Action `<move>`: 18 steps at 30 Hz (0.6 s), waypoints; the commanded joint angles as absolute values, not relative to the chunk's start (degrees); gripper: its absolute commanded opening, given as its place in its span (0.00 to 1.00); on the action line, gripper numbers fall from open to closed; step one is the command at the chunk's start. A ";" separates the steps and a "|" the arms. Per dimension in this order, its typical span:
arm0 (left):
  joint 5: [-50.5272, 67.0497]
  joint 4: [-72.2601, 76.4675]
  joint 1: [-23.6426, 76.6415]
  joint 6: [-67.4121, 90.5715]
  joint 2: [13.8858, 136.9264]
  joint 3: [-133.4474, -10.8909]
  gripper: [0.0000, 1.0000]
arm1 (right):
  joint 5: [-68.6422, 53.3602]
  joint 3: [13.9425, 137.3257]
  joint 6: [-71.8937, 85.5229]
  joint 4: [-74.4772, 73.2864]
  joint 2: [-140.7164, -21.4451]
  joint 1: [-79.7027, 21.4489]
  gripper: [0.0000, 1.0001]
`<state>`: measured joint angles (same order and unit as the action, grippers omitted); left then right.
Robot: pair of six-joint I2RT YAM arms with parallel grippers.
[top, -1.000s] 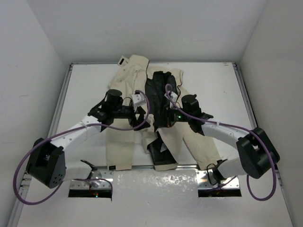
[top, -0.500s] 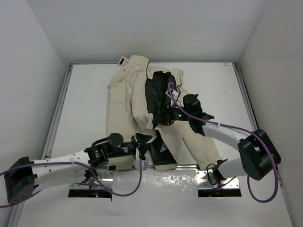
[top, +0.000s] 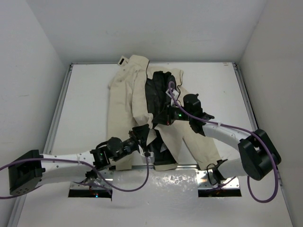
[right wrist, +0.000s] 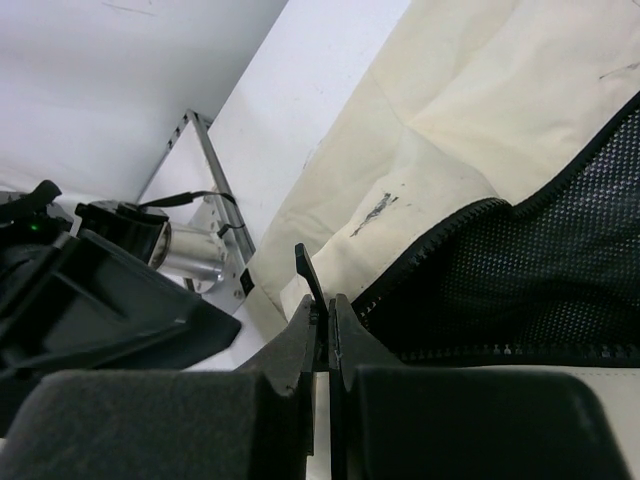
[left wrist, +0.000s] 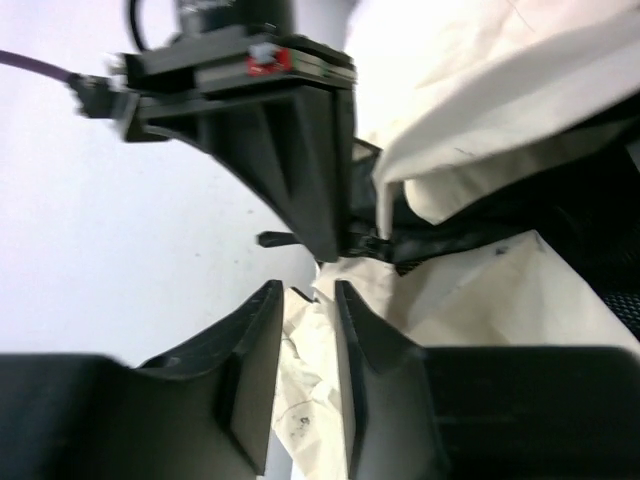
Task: Zip up the jacket
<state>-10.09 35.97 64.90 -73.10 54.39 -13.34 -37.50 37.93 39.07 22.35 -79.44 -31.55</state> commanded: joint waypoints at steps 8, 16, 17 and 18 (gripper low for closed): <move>-14.42 41.66 65.57 -75.76 60.56 -15.38 0.25 | -38.14 39.81 39.38 26.19 -78.66 -31.64 0.00; -15.38 44.56 65.48 -75.67 63.28 -16.08 0.19 | -38.41 39.64 39.02 25.84 -78.40 -31.64 0.00; -15.21 44.56 65.57 -75.76 63.46 -16.08 0.18 | -38.32 39.64 39.11 25.93 -78.40 -31.64 0.00; -14.86 44.82 65.48 -75.94 63.54 -16.17 0.18 | -38.49 39.64 39.02 26.01 -78.49 -31.64 0.00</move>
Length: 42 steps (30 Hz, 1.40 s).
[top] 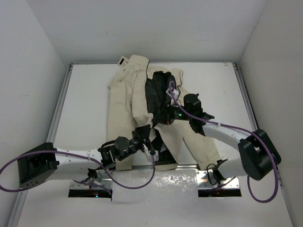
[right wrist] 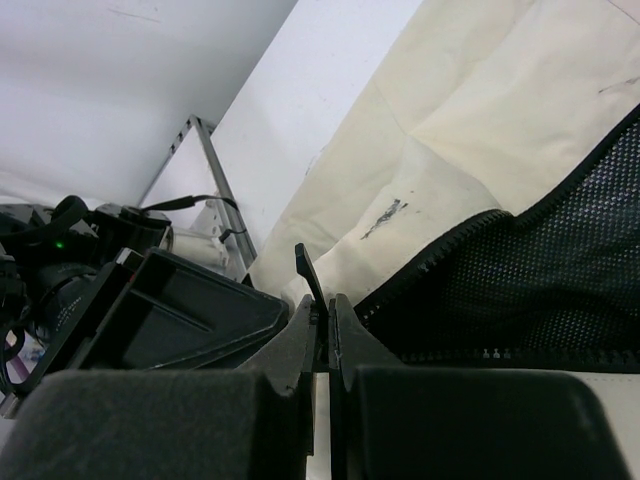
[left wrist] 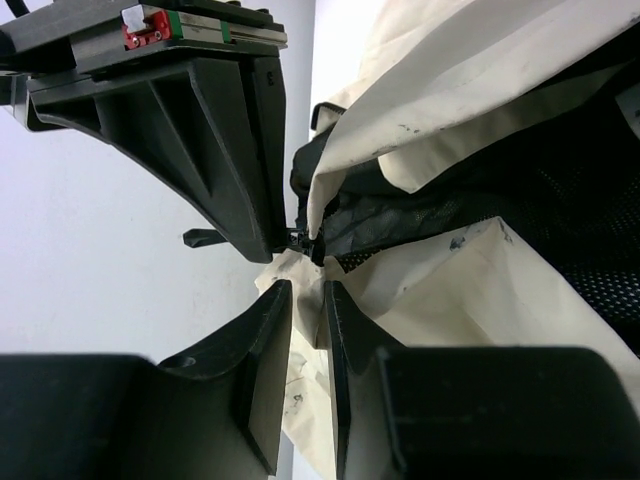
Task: Zip up the jacket
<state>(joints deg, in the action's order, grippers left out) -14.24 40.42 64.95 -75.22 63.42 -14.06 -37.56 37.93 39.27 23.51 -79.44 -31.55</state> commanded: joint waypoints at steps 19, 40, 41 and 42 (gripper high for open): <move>-9.84 48.87 65.57 -79.72 67.67 -17.93 0.17 | -38.41 38.94 39.37 26.28 -77.87 -31.64 0.00; -7.39 42.72 65.57 -77.96 66.72 -19.34 0.00 | -36.48 37.44 38.50 25.23 -76.91 -31.64 0.00; -7.03 41.76 65.57 -77.61 66.36 -19.25 0.00 | -34.39 37.44 38.15 24.53 -76.47 -31.64 0.00; -6.77 41.14 65.57 -77.09 66.10 -19.34 0.00 | -32.97 37.27 37.27 23.83 -76.12 -31.64 0.00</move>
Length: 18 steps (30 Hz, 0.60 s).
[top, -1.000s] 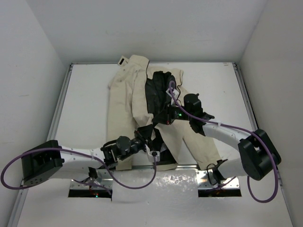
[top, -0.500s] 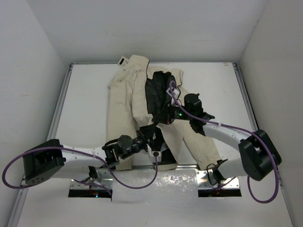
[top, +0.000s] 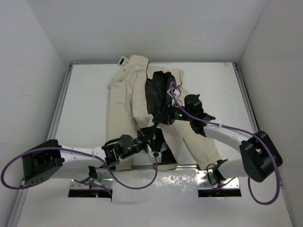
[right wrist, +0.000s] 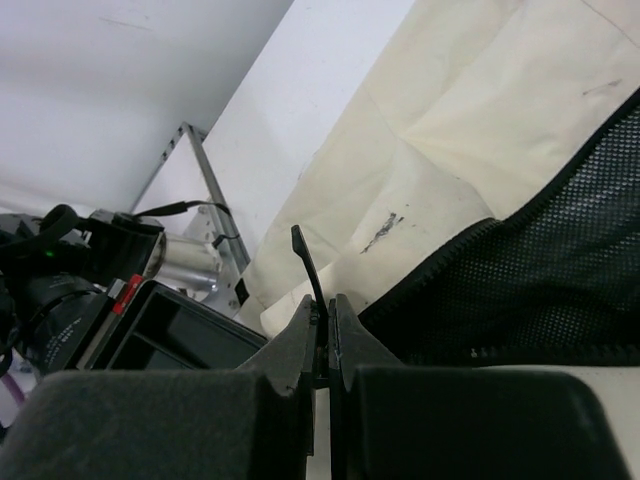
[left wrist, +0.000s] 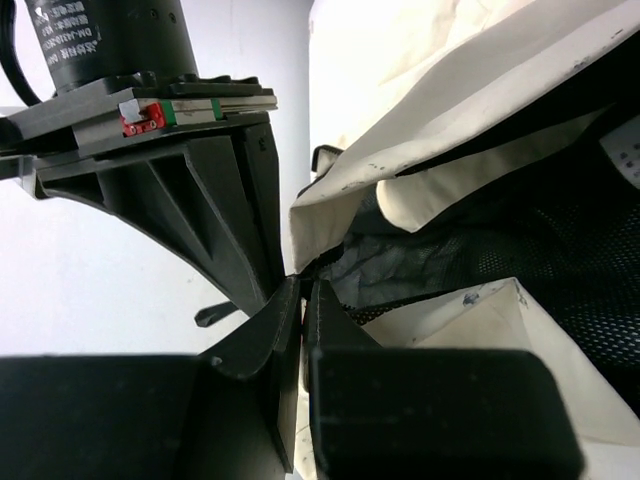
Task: Zip up the jacket
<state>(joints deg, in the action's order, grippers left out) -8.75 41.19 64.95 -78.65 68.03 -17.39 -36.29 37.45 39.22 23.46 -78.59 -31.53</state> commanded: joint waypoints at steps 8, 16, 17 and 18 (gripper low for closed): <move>-1.15 28.15 65.57 -68.39 60.04 -20.30 0.00 | -18.29 31.21 32.52 28.90 -70.93 -31.64 0.00; 4.74 17.07 65.57 -63.11 53.18 -20.56 0.00 | -17.67 29.00 31.47 39.20 -76.02 -31.64 0.00; 5.44 15.75 65.57 -62.32 52.74 -20.74 0.00 | -17.06 29.44 30.07 38.85 -76.46 -31.64 0.00; 7.19 13.21 65.48 -61.71 51.43 -21.09 0.00 | -15.48 29.70 29.19 38.67 -77.25 -31.64 0.00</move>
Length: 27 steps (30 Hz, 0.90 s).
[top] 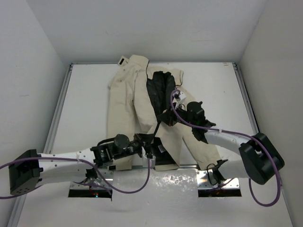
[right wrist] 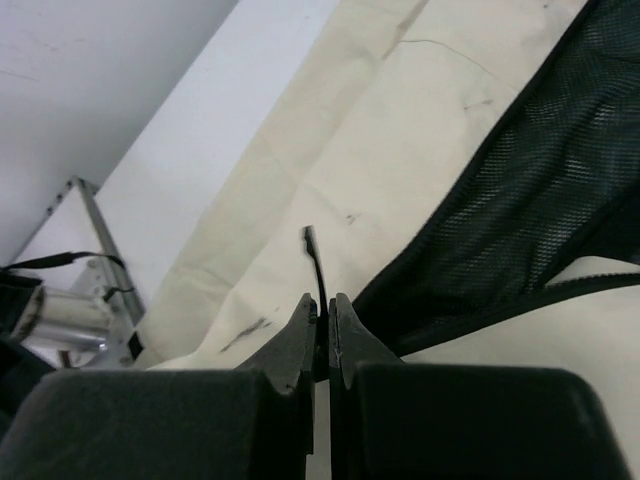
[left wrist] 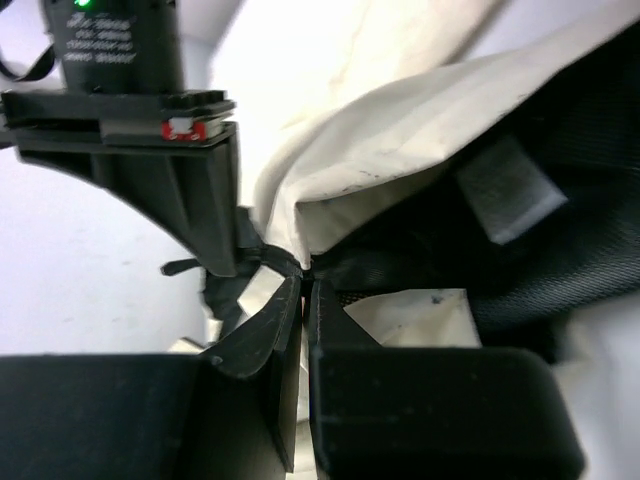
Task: Zip up the jacket
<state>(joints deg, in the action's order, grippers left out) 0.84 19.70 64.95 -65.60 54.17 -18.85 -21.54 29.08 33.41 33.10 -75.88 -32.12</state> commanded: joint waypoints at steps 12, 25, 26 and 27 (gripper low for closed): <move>17.40 -8.17 65.57 -47.47 42.02 -25.66 0.00 | -17.67 53.77 17.58 33.23 -96.13 -23.65 0.00; 16.17 -22.75 65.30 -39.64 35.86 -30.32 0.00 | -3.18 97.60 19.76 20.58 -127.60 -13.28 0.00; 15.65 -24.16 65.39 -38.94 35.16 -30.67 0.00 | -1.95 100.17 20.12 20.04 -129.01 -12.66 0.00; 15.38 -24.78 65.39 -38.67 34.81 -30.67 0.00 | -0.89 102.72 20.39 19.60 -131.89 -12.22 0.00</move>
